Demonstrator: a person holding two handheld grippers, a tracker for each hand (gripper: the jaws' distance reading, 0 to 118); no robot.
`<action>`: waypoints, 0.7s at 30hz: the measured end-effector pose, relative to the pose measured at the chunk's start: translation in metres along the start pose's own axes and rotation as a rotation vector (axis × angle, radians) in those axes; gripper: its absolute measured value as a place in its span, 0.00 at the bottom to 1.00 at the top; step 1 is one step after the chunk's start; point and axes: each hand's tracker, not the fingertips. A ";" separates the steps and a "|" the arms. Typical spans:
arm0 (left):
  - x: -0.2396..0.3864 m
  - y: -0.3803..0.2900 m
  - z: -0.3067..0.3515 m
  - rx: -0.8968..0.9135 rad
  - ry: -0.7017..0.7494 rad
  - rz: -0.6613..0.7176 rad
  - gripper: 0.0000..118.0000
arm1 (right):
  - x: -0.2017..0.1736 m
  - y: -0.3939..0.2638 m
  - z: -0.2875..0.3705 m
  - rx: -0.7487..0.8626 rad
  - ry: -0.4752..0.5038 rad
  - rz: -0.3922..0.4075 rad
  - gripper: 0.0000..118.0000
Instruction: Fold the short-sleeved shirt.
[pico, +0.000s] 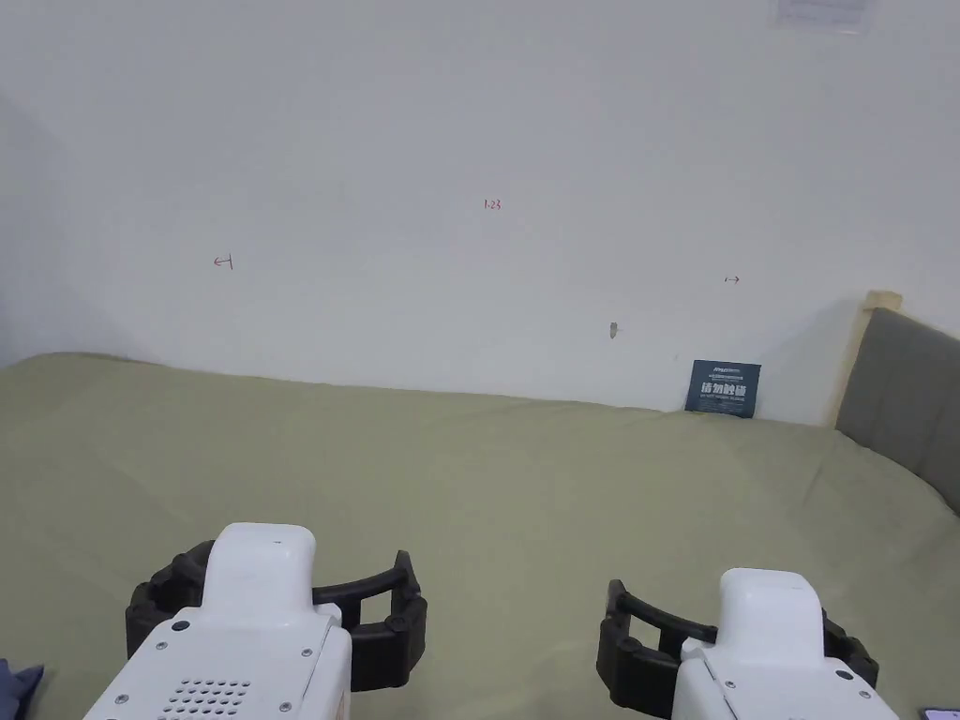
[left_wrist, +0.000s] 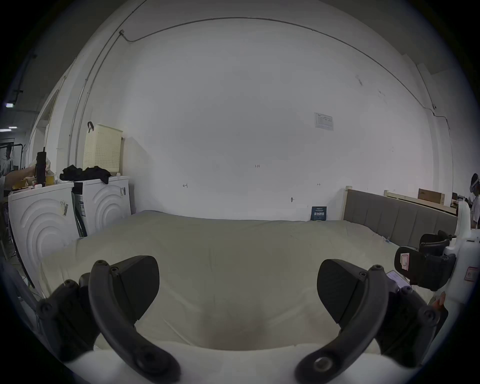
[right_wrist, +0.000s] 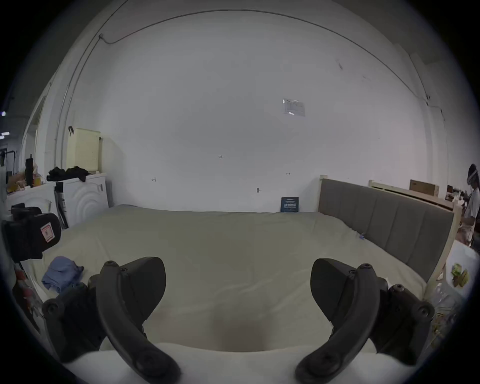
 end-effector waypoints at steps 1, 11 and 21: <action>0.000 0.001 0.000 0.000 -0.003 -0.001 1.00 | 0.000 0.000 0.001 0.004 0.005 0.006 0.96; 0.004 0.001 -0.002 -0.020 -0.002 -0.005 1.00 | 0.001 -0.003 0.000 -0.020 0.018 -0.028 0.96; 0.003 0.002 -0.003 -0.033 0.003 0.008 1.00 | 0.007 0.008 0.002 -0.066 0.030 -0.080 0.96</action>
